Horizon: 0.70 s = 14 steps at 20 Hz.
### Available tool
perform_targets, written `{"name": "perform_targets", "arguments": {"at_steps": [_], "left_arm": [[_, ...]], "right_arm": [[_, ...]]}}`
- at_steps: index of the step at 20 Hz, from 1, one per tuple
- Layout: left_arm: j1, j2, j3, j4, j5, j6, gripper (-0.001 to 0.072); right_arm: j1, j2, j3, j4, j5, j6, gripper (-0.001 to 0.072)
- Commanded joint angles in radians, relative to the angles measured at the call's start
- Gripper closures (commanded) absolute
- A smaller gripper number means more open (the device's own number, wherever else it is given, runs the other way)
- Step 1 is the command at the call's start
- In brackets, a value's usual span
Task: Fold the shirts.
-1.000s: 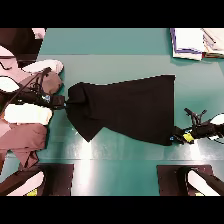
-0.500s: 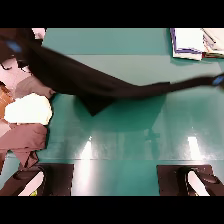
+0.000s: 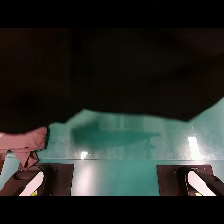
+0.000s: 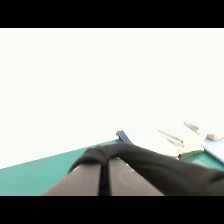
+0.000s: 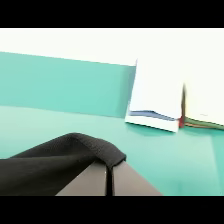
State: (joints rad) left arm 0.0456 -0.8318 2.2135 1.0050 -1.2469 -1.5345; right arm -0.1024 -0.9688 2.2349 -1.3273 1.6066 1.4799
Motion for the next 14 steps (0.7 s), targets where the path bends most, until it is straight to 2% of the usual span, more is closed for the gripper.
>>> {"name": "perform_targets", "arguments": {"at_steps": [1, 4, 8, 11, 14], "left_arm": [[0.0, 0.0, -0.05, 0.029, -0.038, -0.022, 0.0682], [0.0, -0.031, -0.321, 0.089, -0.08, -0.022, 0.0681], [0.0, -0.234, -0.646, 0.084, -0.166, 0.034, 0.068], [0.0, -0.45, -0.777, 0.071, -0.076, 0.082, 0.068], [0.0, -0.67, -0.764, 0.02, 0.055, 0.164, 0.068]], "right_arm": [[0.0, -0.017, -0.026, -0.062, 0.034, 0.022, 0.0699], [0.002, -0.056, -0.261, -0.06, 0.032, 0.023, 0.0699], [0.007, -0.282, -0.415, -0.053, 0.08, 0.009, 0.07], [0.051, -0.475, -0.496, -0.053, 0.051, -0.018, 0.07], [0.082, -0.676, -0.493, -0.053, -0.027, -0.031, 0.0699]]}}
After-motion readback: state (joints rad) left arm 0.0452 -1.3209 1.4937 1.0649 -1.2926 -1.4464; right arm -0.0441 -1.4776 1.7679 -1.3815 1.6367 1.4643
